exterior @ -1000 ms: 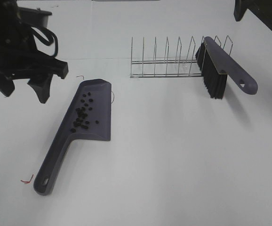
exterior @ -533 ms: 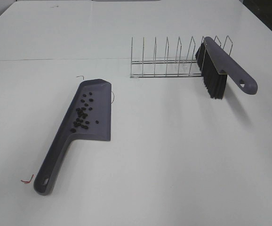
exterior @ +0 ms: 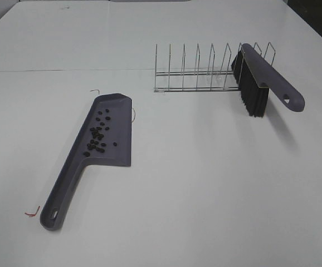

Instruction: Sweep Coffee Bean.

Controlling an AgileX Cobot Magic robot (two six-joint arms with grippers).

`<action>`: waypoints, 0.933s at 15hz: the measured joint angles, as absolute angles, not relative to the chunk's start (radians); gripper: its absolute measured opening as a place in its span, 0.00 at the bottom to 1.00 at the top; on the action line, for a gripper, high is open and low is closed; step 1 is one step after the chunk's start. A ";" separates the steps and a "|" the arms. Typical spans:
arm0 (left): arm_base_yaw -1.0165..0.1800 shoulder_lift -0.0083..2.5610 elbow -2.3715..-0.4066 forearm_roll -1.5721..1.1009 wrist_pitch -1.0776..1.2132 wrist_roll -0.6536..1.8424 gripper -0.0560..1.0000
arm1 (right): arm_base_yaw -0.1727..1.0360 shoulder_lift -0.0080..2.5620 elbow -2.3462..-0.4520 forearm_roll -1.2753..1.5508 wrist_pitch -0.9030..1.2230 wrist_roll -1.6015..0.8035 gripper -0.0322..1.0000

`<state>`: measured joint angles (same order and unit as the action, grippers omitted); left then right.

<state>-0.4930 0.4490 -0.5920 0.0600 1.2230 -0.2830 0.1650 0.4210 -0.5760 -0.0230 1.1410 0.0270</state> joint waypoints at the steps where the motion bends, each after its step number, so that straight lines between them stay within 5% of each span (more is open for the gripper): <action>1: -0.493 0.376 -0.571 0.060 1.213 -0.250 0.63 | 0.165 0.344 -0.556 0.000 1.126 0.000 0.74; 6: -0.493 0.141 -0.525 0.055 1.094 -0.145 0.63 | 0.165 0.125 -0.508 0.124 1.078 -0.171 0.74; 14: -0.493 0.132 -0.515 0.000 1.065 -0.012 0.63 | 0.165 0.115 -0.508 0.143 1.078 -0.198 0.74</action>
<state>-0.4930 0.1320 -0.5150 0.0000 1.0650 -0.0120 0.1650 0.1150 -0.5080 0.1430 1.0780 -0.1980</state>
